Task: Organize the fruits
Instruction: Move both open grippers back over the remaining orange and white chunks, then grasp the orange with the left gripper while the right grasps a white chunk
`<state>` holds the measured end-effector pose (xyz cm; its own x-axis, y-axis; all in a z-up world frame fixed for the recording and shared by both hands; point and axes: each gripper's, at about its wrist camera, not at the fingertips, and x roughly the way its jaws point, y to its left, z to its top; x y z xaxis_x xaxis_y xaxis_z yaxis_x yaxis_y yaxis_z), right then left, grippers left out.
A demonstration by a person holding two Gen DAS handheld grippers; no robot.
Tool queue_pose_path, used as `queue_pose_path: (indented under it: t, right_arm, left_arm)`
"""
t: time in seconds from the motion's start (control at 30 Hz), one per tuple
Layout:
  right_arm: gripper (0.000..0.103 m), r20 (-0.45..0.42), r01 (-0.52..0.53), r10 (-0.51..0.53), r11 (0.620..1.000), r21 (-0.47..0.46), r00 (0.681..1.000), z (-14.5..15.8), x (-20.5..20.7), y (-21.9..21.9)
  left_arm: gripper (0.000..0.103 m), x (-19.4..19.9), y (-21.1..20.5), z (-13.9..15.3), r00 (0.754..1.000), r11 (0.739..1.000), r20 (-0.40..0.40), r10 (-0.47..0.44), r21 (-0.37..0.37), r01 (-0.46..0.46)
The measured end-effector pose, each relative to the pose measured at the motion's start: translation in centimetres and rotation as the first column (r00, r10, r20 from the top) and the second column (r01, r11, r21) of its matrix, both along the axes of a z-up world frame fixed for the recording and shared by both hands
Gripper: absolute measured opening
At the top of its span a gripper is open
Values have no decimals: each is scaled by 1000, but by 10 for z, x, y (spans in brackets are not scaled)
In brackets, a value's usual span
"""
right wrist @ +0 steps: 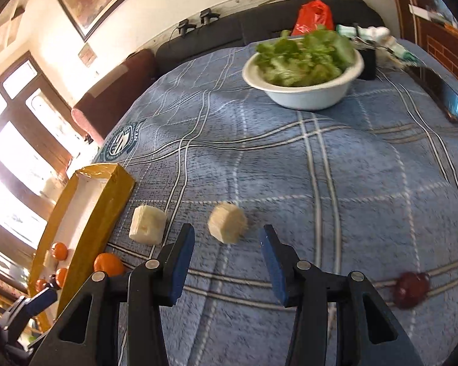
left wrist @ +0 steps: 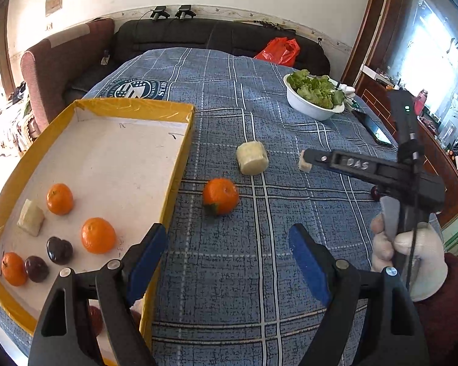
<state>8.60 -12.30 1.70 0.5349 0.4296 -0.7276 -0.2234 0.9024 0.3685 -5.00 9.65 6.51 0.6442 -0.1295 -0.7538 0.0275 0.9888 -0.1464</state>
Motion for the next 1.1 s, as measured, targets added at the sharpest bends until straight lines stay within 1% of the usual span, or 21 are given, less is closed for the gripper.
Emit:
queue_pose_path:
  t: [0.1,0.2,0.23,0.27,0.3,0.33,0.5,0.63,0.73,0.9,1.0,1.1]
  right_arm:
    - [49,18,-9,10,999,-48,1000,-4,6,13]
    - [49,38,-10,13,998,-61,999,-9,8,16]
    - [47,40,-11,14,998,-63,999,-11,9,16]
    - [37,38,-11,13,998,-64,999,-14,10,15]
    - [34,27,-14,15,998,-58,1000,-17,12,15]
    - [33,19,-20,21,999,-37,1000,-18,14,15]
    - [33,22,-19,19,1000,-10,1000,-18,14,8]
    - [33,38,-12,12,1000,-12,999,-14,11,-2]
    - [33,35,-7,7,1000,3,999,-12,8,-13]
    - [33,31,-13,13,1000,13,999,-12,8,-16]
    - [33,28,-16,15,1000,17,999,-12,7,-17]
    - [33,23,-15,14,1000,20,1000,-11,7,-18]
  left_arm:
    - [82,9,-1,-2,1000,1000,-5,0,11,0]
    - [82,17,-5,-9,1000,1000,-23,-10,28,10]
    - [82,21,-7,-11,999,999,-31,-14,31,15]
    - [82,24,-8,-12,999,999,-36,-19,27,20]
    - [82,27,-10,-13,999,999,-39,-24,22,25]
    - [82,30,-12,-13,999,999,-40,-28,18,28]
    - [82,44,-20,-14,999,999,-39,-33,27,34]
    - [81,54,-23,-18,998,998,-32,-45,49,46]
    - [81,66,-22,-28,997,995,-54,-56,80,60]
    - [81,78,-24,-40,993,992,-84,-83,90,90]
    - [81,80,-37,-48,992,975,-95,-83,196,101]
    - [80,79,-47,-54,990,960,-101,-96,252,119]
